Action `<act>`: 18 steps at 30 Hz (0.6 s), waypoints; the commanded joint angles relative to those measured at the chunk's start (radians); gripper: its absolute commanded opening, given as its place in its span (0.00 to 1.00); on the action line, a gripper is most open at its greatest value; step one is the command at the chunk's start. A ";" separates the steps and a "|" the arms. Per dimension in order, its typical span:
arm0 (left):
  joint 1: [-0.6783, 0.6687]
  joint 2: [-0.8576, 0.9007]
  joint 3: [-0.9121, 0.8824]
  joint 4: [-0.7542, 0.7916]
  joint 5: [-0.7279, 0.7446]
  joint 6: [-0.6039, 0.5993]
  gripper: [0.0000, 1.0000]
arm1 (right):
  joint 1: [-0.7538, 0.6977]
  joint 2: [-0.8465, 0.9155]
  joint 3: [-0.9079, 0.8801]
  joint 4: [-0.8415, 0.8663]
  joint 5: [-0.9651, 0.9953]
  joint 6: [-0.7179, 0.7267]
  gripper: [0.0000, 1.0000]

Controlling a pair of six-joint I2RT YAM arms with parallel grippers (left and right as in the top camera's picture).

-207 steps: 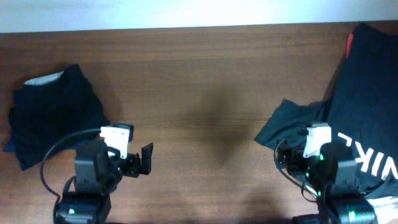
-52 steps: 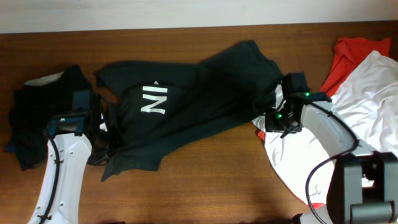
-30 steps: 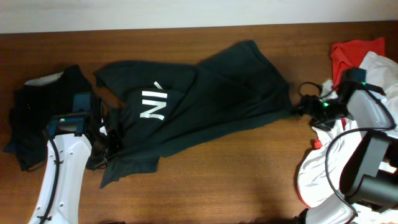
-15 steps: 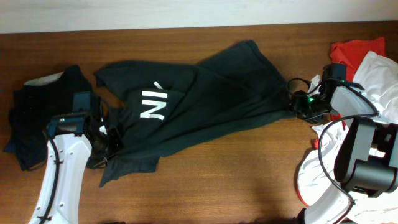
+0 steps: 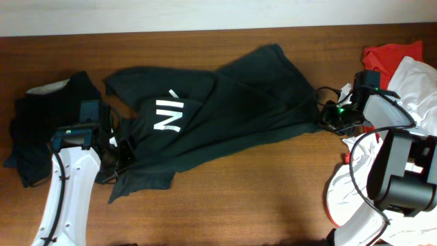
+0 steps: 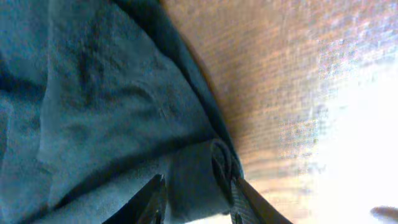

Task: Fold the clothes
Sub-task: 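Lift the shirt with both grippers and stretch it across the table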

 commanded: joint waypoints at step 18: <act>0.006 -0.017 0.003 0.014 -0.017 0.009 0.00 | 0.031 -0.009 0.060 -0.045 0.040 0.028 0.04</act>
